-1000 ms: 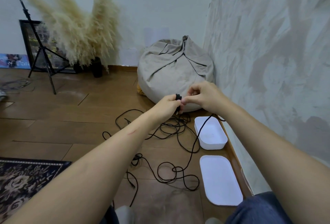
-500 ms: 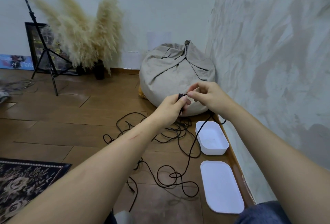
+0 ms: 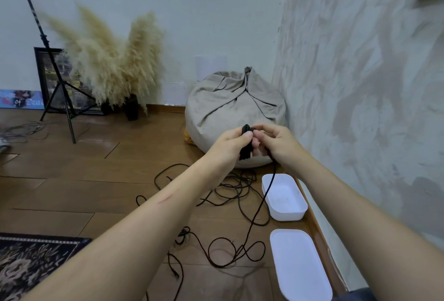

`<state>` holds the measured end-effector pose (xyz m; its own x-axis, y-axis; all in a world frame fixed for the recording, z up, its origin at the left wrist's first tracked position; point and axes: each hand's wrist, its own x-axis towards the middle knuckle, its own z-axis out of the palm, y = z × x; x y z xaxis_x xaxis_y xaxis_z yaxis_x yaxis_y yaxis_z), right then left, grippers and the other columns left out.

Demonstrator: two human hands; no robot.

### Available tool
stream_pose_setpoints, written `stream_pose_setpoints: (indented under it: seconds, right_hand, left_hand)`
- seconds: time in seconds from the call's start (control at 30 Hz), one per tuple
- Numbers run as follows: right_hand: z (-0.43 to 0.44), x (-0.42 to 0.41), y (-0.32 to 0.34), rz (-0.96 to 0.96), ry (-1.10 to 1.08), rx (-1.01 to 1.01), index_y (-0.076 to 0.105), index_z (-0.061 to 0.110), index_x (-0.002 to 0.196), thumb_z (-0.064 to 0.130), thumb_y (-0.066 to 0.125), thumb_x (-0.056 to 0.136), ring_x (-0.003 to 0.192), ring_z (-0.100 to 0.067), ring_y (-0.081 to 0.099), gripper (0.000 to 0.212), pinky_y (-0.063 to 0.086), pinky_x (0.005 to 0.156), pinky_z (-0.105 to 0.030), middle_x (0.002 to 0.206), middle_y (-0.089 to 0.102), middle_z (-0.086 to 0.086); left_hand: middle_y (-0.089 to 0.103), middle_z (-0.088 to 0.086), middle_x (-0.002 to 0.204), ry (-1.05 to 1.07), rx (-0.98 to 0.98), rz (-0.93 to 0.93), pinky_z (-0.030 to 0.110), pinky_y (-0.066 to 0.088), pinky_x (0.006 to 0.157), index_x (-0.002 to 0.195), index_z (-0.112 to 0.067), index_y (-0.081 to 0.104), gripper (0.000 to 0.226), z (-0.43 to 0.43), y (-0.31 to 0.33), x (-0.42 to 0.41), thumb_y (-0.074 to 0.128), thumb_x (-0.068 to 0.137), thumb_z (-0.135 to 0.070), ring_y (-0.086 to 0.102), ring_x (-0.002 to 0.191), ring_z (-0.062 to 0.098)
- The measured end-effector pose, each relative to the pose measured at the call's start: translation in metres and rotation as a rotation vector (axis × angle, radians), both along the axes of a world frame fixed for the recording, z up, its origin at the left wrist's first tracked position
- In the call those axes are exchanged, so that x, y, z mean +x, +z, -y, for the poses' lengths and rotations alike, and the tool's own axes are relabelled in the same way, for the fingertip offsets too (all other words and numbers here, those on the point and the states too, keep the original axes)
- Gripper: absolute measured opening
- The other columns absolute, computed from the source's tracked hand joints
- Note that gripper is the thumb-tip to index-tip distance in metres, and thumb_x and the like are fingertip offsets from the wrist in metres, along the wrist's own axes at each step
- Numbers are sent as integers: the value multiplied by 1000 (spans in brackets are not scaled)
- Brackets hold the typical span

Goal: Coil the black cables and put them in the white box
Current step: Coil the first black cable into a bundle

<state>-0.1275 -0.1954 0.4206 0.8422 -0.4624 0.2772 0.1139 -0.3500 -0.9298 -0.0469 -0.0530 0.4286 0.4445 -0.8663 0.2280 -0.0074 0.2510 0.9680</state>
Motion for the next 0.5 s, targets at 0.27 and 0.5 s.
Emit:
stream_pose_setpoints:
  seconds: [0.27,0.5]
  right_hand:
    - [-37,14,-12,-234,193,-229,63,21,105,19,43,107,61,-13,49,20,41,57,-21,73,59,-5]
    - [-55,32,-13,-354,239,-397,64,5,96,14,52,98,56,-11,52,15,42,55,-25,68,63,3]
  left_hand:
    - [55,-1,84,282,-95,-63,21,50,78,109,-12,61,21,-3,8,22,41,109,-9,59,84,12]
    - [58,-4,86,634,-19,82,16,46,77,109,-14,62,20,0,-11,32,43,107,-12,59,81,6]
